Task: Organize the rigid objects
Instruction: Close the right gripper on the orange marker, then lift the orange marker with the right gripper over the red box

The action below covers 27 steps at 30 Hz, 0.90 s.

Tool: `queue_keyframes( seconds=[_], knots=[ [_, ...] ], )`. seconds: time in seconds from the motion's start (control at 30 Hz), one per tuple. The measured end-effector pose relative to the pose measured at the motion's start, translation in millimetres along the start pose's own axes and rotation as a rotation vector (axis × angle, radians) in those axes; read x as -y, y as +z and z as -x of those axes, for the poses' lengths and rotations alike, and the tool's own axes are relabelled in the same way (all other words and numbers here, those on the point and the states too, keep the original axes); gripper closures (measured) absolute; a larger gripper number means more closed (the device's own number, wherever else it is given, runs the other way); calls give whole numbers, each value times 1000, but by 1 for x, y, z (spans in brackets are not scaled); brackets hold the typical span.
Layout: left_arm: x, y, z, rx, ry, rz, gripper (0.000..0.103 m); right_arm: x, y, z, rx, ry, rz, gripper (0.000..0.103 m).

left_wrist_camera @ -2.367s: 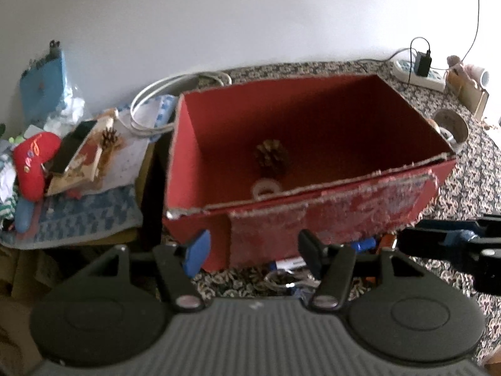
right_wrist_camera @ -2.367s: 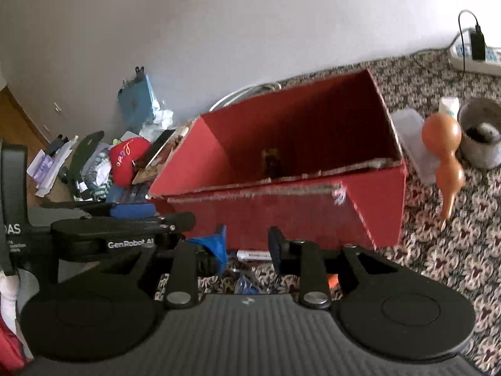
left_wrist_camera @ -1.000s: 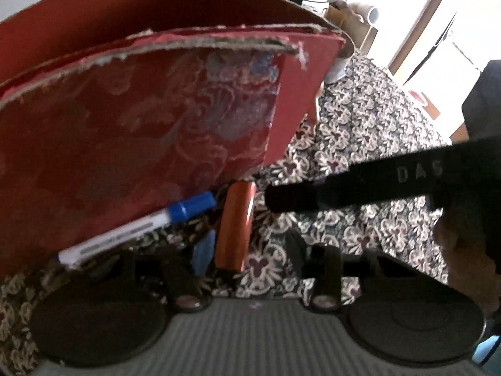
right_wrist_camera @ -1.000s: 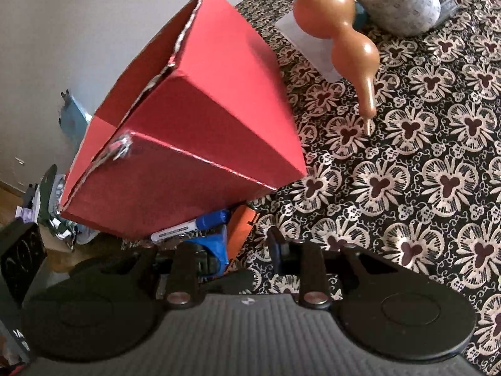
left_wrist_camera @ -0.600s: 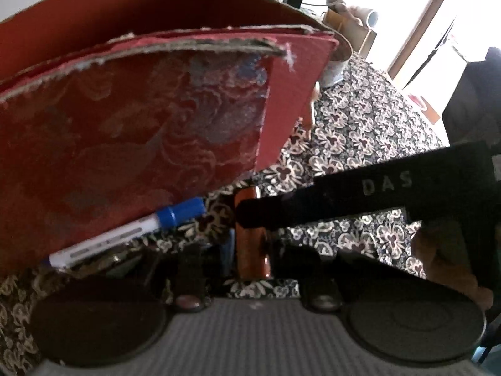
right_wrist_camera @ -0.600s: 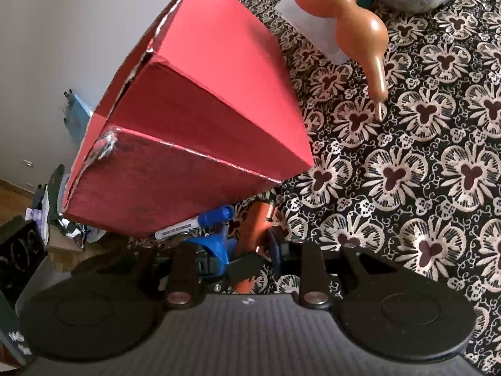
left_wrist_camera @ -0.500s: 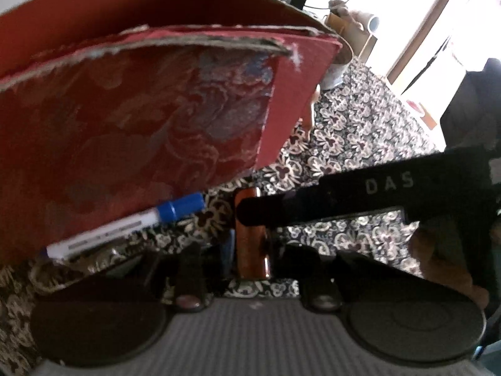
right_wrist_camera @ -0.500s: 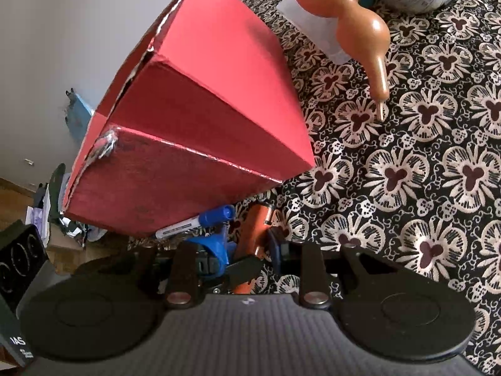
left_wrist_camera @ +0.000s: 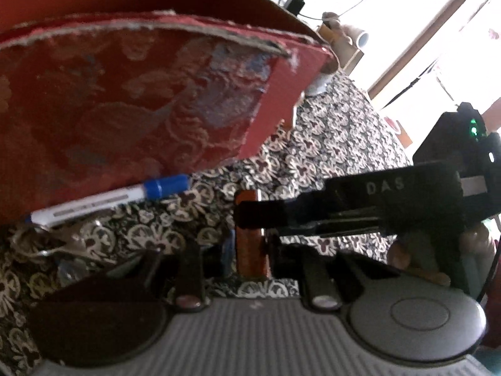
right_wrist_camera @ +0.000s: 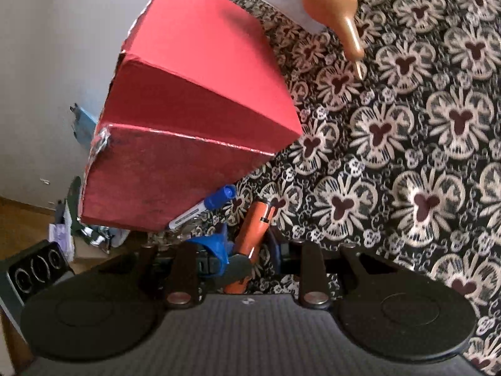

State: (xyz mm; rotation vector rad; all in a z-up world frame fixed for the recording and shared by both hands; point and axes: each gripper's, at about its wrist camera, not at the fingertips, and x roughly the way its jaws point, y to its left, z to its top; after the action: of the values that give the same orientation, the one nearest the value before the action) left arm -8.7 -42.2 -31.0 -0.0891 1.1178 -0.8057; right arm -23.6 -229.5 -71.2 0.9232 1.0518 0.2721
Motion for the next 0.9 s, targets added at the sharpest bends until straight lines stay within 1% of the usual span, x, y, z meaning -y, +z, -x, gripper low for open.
queue_keyframes(
  seconds=[0.07, 0.13, 0.17, 0.27, 0.37, 0.53, 0.63, 0.73, 0.83, 0.9],
  knots=[
    [4, -1, 2, 2, -9, -5, 88, 6, -2, 1, -11, 22, -30, 97],
    [7, -1, 6, 9, -11, -16, 88, 7, -7, 6, -1, 26, -32, 102],
    [8, -1, 9, 13, -17, -17, 88, 9, -8, 10, 8, 30, -30, 103],
    [16, 3, 19, 29, -34, -34, 88, 6, -10, 26, 33, 32, -8, 103],
    [30, 10, 38, 69, -45, -73, 88, -10, -10, 45, 64, 41, 39, 103],
    [48, 32, 81, 174, -68, -137, 88, -47, 3, 77, 119, 76, 143, 103],
    [55, 49, 108, 253, -48, -174, 88, -76, 18, 88, 151, 102, 229, 103],
    [50, 69, 135, 317, -16, -189, 88, -108, 38, 87, 172, 125, 331, 103],
    [37, 88, 149, 368, 35, -191, 88, -148, 57, 67, 176, 146, 420, 103],
    [22, 97, 156, 386, 77, -178, 88, -163, 71, 53, 164, 161, 468, 103]
  ],
)
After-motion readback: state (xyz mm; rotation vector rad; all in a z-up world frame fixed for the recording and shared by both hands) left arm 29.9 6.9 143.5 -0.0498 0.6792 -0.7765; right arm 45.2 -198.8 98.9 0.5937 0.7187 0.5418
